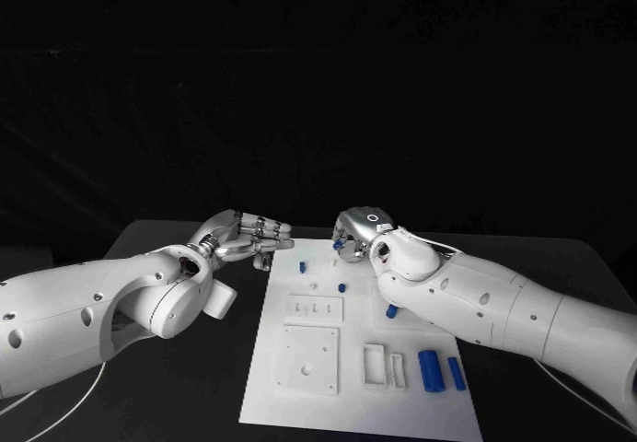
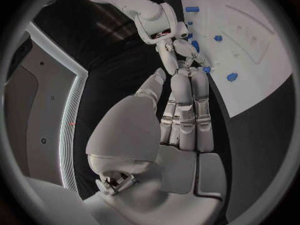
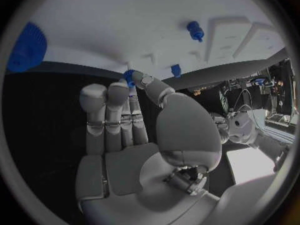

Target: Assemble the parts on the task board

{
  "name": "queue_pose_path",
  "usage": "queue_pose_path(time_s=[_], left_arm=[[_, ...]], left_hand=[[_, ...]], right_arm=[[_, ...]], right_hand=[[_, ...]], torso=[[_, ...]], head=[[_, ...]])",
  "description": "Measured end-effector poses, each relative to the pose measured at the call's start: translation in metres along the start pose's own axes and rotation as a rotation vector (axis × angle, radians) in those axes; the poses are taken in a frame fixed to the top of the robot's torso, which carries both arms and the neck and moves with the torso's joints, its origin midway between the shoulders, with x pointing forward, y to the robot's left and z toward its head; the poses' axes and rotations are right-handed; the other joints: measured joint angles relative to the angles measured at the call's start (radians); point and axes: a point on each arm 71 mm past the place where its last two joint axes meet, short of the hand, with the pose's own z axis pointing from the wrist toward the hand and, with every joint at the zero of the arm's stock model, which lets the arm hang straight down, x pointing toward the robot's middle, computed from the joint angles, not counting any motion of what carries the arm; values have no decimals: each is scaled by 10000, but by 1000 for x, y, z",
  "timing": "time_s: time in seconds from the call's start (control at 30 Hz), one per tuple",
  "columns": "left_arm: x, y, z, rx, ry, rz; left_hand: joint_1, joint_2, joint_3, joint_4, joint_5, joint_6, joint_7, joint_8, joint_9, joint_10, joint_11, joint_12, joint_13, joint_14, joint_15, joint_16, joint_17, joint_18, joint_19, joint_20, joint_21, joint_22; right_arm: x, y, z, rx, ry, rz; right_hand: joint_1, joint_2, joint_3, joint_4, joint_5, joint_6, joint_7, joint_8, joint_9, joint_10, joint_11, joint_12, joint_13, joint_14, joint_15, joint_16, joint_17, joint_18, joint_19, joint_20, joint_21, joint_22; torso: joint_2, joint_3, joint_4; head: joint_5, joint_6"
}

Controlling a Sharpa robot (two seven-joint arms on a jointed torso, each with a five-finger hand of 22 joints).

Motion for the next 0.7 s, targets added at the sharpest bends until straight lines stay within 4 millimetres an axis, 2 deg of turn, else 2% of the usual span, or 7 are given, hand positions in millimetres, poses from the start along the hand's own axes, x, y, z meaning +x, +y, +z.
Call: queue_pose_path(time_s=[0.37,0.4,0.47,0.5,0.67,0.7], left_arm=[[1,0,1,11,28,-5],[2,0,1,12,30,-5],[2,0,1,12,29,-4],[2,0,1,13,28,-4],[2,0,2,14,32,-7],[2,0,2,14,30,-7]], left_hand=[[0,0,0,0,0,0,0,0,0,0,0,0,0,0,0,0,11,-1,0,0,-60,68],[0,0,0,0,0,0,0,0,0,0,0,0,0,0,0,0,11,-1,0,0,-60,70],[0,0,0,0,0,0,0,0,0,0,0,0,0,0,0,0,11,0,-1,0,-60,69],[0,0,0,0,0,0,0,0,0,0,0,0,0,0,0,0,11,-1,-1,0,-60,69],[0,0,0,0,0,0,0,0,0,0,0,0,0,0,0,0,11,0,-1,0,-60,69],[0,0,0,0,0,0,0,0,0,0,0,0,0,0,0,0,10,-1,-1,0,-60,69]], right_arm=[[4,0,1,1,124,-26],[4,-1,2,6,141,-28],[5,-2,2,31,180,-35],[5,-2,2,38,198,-34],[6,-3,3,58,275,-16],[6,-4,3,70,295,-10]], right_hand=[[0,0,-33,29,80,-2,23,-3,-34,7,-48,18,0,1,1,0,12,33,-2,2,-106,87],[0,0,-108,102,-28,-3,23,-5,-55,7,-48,21,0,2,2,-1,14,41,-2,2,-145,88],[72,71,-405,229,-829,-4,24,-39,-79,8,-48,133,154,2,2,-1,14,52,-2,2,-181,100],[123,122,-518,264,-1037,-5,24,-39,-118,8,-48,135,175,2,2,-1,14,53,-2,2,-213,101],[134,133,-684,401,-1110,-157,53,-7,-117,-73,-76,84,7,2,2,-1,13,59,-1,4,-278,132],[141,141,-728,444,-1263,-230,55,18,-117,-134,-46,84,-26,1,2,-1,13,63,-12,16,-327,132]], torso=[[3,-13,-16],[3,-15,-14],[3,-19,-12],[3,-20,-13],[3,-20,-18],[3,-20,-19]], head=[[88,-63],[95,-66],[105,-71],[106,-71],[137,-77],[142,-84]])
